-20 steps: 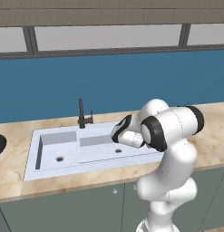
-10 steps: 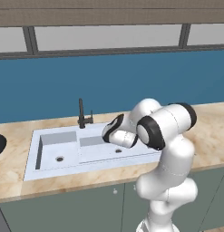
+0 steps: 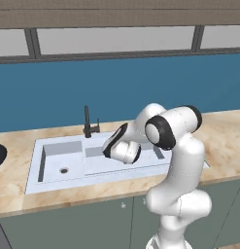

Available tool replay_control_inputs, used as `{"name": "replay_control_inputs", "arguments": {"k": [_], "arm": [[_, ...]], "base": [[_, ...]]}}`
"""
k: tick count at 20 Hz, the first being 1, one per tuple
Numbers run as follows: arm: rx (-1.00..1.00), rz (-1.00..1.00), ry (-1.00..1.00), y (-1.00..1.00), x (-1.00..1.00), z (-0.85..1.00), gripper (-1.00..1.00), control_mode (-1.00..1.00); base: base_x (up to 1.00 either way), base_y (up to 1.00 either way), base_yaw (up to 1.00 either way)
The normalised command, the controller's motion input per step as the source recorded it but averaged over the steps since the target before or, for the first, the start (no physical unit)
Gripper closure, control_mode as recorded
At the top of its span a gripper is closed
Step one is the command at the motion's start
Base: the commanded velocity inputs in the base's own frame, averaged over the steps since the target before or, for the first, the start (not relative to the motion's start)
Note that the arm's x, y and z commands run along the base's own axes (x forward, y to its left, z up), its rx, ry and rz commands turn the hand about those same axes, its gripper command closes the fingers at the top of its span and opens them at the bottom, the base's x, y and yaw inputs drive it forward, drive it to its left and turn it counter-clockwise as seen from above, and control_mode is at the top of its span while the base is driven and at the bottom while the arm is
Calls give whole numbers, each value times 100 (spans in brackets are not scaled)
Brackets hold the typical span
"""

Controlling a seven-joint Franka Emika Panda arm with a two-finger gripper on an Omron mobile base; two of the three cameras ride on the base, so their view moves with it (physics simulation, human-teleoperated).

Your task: Place the pan in the left basin and the cup in the right basin of the sink.

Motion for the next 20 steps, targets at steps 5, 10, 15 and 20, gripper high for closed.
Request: {"name": "replay_control_inputs", "arguments": {"k": [5,10,15,20], "arm": [[0,4,0,30,0,-51,100,-100],[-1,0,-3,11,1,-29,100,-100],[0,0,-6,0,15,-21,100,-100],[3,0,-4,0,12,-9,100,-100]], "base": [[0,0,0],[0,0,0],[0,0,0],[0,0,0]]}}
